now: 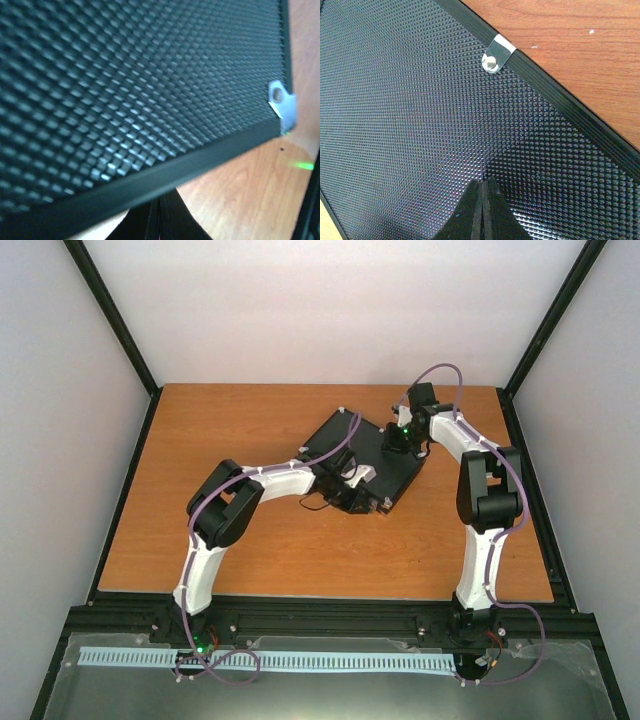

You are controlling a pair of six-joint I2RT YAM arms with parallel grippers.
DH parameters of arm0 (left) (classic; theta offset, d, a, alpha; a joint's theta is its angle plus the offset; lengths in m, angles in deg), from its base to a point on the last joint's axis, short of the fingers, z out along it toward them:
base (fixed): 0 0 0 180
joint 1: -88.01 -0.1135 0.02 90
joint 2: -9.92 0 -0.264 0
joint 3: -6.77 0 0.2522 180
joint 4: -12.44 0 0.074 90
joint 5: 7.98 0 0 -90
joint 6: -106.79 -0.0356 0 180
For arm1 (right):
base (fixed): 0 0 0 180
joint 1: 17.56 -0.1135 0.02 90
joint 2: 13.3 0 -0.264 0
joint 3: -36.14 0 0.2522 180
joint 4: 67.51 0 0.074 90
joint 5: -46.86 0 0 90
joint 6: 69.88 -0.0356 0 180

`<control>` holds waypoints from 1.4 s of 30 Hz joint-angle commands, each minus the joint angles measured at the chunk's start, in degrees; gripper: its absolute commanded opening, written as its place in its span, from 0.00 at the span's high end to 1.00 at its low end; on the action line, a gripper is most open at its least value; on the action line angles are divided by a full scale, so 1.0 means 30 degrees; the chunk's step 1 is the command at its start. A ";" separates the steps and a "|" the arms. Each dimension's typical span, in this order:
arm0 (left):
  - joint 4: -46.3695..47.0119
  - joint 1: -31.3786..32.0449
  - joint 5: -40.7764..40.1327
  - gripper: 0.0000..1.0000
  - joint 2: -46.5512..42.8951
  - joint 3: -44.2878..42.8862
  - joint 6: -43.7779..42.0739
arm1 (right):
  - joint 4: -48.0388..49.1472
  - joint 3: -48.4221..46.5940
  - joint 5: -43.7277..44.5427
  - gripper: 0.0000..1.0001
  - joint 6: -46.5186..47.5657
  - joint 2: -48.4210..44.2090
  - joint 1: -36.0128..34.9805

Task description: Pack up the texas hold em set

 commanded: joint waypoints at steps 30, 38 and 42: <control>-0.4732 -0.0435 -0.8724 0.26 -0.5703 -0.1866 -0.1674 | -0.1521 0.0911 0.2360 0.69 -0.0346 -0.1335 0.0133; -0.6872 -0.1356 -0.9251 0.00 -0.6969 -0.1981 -0.1941 | -0.1660 0.0794 0.2689 0.00 -0.0037 -0.3016 -0.0209; -0.7475 -0.1730 -0.9849 0.00 -0.7640 -0.1877 -0.1878 | -0.1255 0.1717 0.3097 0.00 0.0014 -0.4238 -0.0486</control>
